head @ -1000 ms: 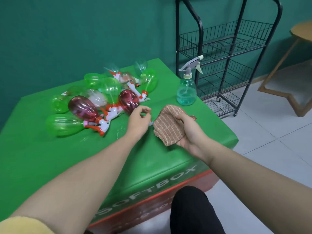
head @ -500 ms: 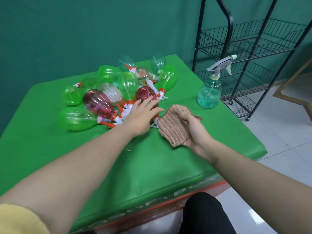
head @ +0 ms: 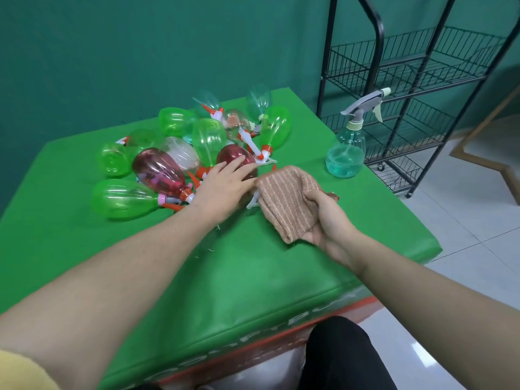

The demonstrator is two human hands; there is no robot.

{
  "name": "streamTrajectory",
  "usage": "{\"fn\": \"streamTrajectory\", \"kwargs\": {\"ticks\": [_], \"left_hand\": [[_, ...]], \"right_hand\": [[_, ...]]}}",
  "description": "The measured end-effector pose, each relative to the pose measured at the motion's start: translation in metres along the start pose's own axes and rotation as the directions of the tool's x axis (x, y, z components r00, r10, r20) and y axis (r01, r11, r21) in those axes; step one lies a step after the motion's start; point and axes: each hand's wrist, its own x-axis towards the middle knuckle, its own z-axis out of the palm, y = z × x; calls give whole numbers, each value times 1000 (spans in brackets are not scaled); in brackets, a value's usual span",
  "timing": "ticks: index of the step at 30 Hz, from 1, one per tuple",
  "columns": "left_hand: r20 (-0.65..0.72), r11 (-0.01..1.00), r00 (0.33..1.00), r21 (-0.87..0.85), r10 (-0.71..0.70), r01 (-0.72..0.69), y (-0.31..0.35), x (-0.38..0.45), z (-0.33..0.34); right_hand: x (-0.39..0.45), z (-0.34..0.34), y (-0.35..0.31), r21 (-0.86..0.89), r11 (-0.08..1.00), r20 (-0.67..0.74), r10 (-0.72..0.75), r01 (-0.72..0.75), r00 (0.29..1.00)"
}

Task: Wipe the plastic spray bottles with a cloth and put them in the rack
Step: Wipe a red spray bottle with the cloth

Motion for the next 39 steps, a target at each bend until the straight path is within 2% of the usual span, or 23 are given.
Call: {"fn": "streamTrajectory", "kwargs": {"ticks": [4,8,11,15,18,20,24,27,29,31,34,36,39], "left_hand": [[-103,985,994,-174,-43,24,-1,-20,-11],[-185,899,955,-415,-232,138,13,-47,-27],[-204,728,886,-659,-417,191,25,-66,-38],[-238,564,763,-803,-601,193,42,-90,-43],[-240,409,644,-904,-726,124,56,-107,-46],[-155,256,592,-962,-791,90,64,-117,-47],[118,-128,541,-992,-832,19,63,-136,-35],[291,-333,498,-943,-817,3,54,-148,-26],[372,-435,482,-900,-793,-20,50,-153,-23],[420,-489,475,-872,-773,-25,44,-157,-16],[438,-507,486,-862,-756,-12,38,-161,-10],[425,-489,505,-872,-751,7,33,-162,-11],[356,-406,534,-914,-767,26,22,-161,-17]], "right_hand": [[-15,2,-5,77,997,8,-16,15,1000],[-32,7,-2,70,997,-9,-17,18,1000],[-44,10,3,54,998,1,-19,19,1000],[-59,17,11,-9,1000,16,-19,19,1000],[-68,24,18,-71,997,18,-35,36,999],[-72,29,21,-109,992,22,-54,56,998],[-75,40,33,-167,984,18,-55,57,998],[-72,50,41,-198,979,7,-53,53,999],[-70,56,42,-216,974,-11,-71,67,997],[-66,63,42,-222,972,-34,-88,78,996],[-59,72,40,-245,964,-72,-129,108,989],[-55,79,39,-295,943,-86,-189,156,978],[-52,90,37,-315,922,-77,-262,226,962]]}}
